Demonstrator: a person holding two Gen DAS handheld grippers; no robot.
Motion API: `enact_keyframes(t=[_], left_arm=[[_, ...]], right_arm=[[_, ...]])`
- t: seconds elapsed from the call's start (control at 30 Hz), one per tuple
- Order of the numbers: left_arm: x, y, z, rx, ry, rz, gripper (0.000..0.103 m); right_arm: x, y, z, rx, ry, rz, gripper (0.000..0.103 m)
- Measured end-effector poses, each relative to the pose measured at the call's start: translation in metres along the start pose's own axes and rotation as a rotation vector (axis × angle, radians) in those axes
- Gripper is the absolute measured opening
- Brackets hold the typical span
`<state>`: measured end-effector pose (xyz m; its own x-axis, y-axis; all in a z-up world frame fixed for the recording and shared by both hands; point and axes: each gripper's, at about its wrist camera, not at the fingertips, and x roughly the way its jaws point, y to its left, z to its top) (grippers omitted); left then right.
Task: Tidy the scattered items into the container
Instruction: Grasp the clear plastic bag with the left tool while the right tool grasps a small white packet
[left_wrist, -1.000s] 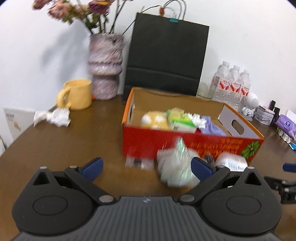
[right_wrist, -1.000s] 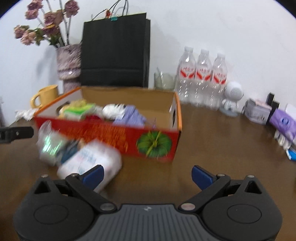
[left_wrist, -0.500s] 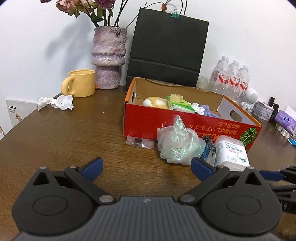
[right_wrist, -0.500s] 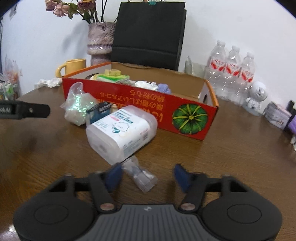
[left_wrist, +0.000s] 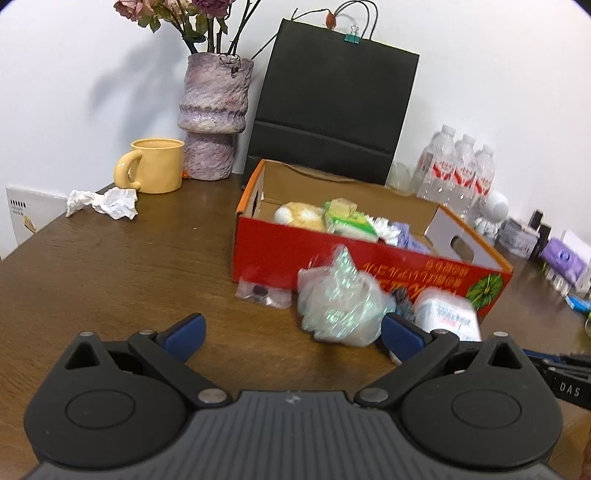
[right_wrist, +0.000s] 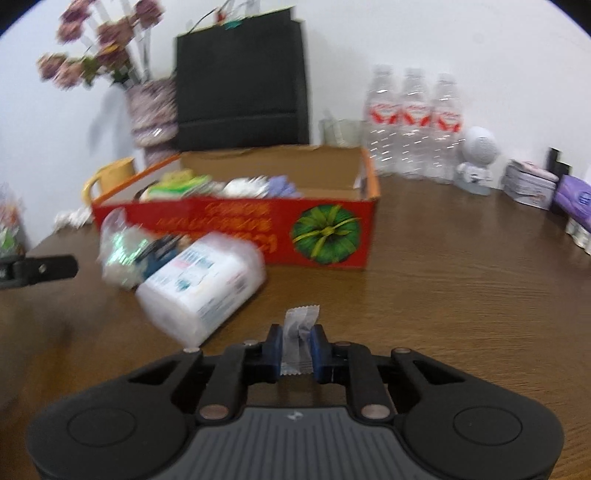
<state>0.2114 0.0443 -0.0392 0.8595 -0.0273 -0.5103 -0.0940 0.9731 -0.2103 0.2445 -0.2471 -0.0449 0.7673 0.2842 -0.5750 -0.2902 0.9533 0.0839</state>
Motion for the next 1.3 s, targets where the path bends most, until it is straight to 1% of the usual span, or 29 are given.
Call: enact_keyframes(t=[0.13,0.2,0.3,0.33,0.4,0.43,0.47,0.5,0.53,0.57,0.7,0.87,1.07,1.17,1.23,1.3], left_arm=[[0.019,-0.012,0.009,-0.034,0.024,0.011,0.103],[0.029,-0.016,0.013,-0.052,0.038,0.004,0.103],[0.043,-0.024,0.015,-0.058,0.054,0.027,0.103],[0.046,-0.025,0.015,-0.058,0.056,0.033,0.102],[0.051,-0.026,0.015,-0.059,0.063,0.033,0.096],[0.053,-0.026,0.014,-0.062,0.069,0.032,0.083],[0.055,-0.025,0.013,-0.065,0.077,0.028,0.066],[0.057,-0.024,0.012,-0.068,0.088,0.019,0.058],[0.058,-0.022,0.011,-0.071,0.099,0.012,0.045],[0.058,-0.020,0.010,-0.073,0.104,0.008,0.042],[0.044,-0.012,0.009,-0.076,0.068,-0.012,0.038],[0.024,-0.001,0.008,-0.082,0.031,-0.021,0.038],[-0.002,0.005,0.006,-0.052,-0.017,-0.025,0.038],[-0.014,0.003,0.009,-0.039,-0.047,-0.035,0.038],[-0.023,0.001,0.015,-0.033,-0.074,-0.058,0.038],[-0.030,-0.006,0.025,-0.005,-0.102,-0.078,0.038]], right_arm=[[-0.001,-0.009,0.005,0.040,-0.037,-0.022,0.015],[0.004,-0.011,0.008,0.048,-0.035,-0.024,0.015],[0.011,-0.012,0.011,0.046,-0.027,-0.023,0.015],[0.013,-0.011,0.012,0.044,-0.026,-0.020,0.015],[0.016,-0.010,0.012,0.039,-0.025,-0.016,0.015],[0.017,-0.010,0.012,0.037,-0.024,-0.013,0.015],[0.017,-0.009,0.012,0.036,-0.025,-0.011,0.015],[0.018,-0.009,0.012,0.034,-0.025,-0.008,0.015],[0.017,-0.008,0.011,0.033,-0.026,-0.006,0.015],[0.016,-0.007,0.011,0.032,-0.027,-0.004,0.015],[0.013,-0.006,0.008,0.036,-0.035,-0.005,0.015],[0.009,-0.008,0.005,0.043,-0.040,-0.005,0.015],[-0.006,-0.008,0.006,0.061,-0.082,0.008,0.015],[-0.015,-0.005,0.012,0.049,-0.115,0.010,0.015],[-0.021,-0.005,0.020,0.048,-0.137,0.016,0.015],[-0.027,-0.004,0.030,0.049,-0.161,0.024,0.015]])
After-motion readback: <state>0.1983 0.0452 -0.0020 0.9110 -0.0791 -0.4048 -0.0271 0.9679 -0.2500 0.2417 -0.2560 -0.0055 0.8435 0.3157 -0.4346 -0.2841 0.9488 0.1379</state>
